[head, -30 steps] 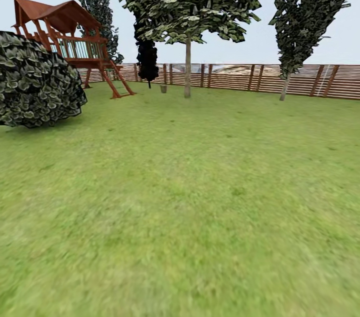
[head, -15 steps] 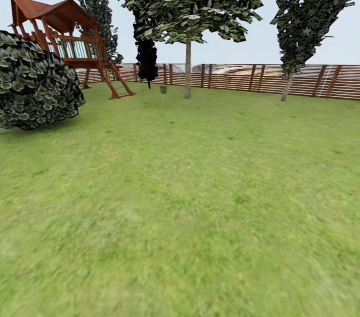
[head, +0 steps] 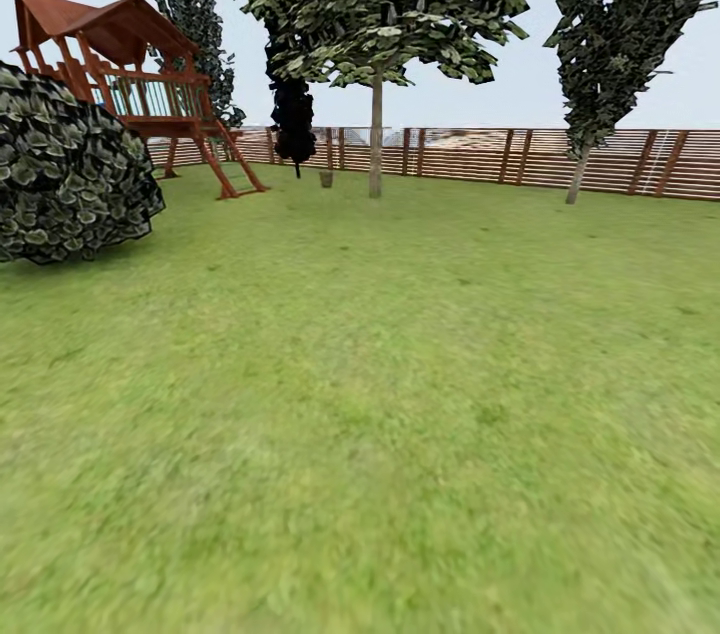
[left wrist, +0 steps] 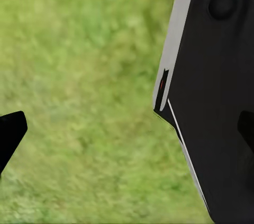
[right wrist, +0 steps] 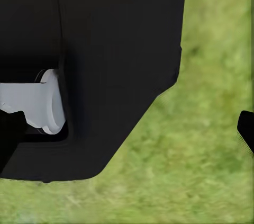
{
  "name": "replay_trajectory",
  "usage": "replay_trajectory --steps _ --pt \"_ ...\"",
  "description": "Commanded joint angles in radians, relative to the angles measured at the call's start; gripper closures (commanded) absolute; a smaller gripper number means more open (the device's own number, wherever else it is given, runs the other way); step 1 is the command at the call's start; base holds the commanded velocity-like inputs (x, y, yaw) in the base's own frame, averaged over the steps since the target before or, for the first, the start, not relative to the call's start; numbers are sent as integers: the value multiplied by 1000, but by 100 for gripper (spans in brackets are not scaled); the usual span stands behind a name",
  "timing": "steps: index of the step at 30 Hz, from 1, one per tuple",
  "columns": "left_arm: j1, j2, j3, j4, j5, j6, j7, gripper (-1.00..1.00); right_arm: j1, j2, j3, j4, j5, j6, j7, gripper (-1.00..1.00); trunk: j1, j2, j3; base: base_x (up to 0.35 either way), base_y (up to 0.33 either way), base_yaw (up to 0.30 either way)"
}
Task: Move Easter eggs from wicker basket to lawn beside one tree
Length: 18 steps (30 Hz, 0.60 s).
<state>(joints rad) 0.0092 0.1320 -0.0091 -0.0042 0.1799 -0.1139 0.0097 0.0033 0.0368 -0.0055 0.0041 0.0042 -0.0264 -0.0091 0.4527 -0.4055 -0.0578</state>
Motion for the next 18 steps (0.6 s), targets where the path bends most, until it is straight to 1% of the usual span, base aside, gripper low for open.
replay_trajectory --steps 1,18 --pt "0 0 -2 0 6 -3 1 -100 0 0 -1 0 0 -3 -1 -100 1 -2 -1 337 0 0" --pt "0 0 -2 0 6 -3 1 -100 0 0 -1 0 0 -3 0 -100 1 -2 -1 337 0 0"
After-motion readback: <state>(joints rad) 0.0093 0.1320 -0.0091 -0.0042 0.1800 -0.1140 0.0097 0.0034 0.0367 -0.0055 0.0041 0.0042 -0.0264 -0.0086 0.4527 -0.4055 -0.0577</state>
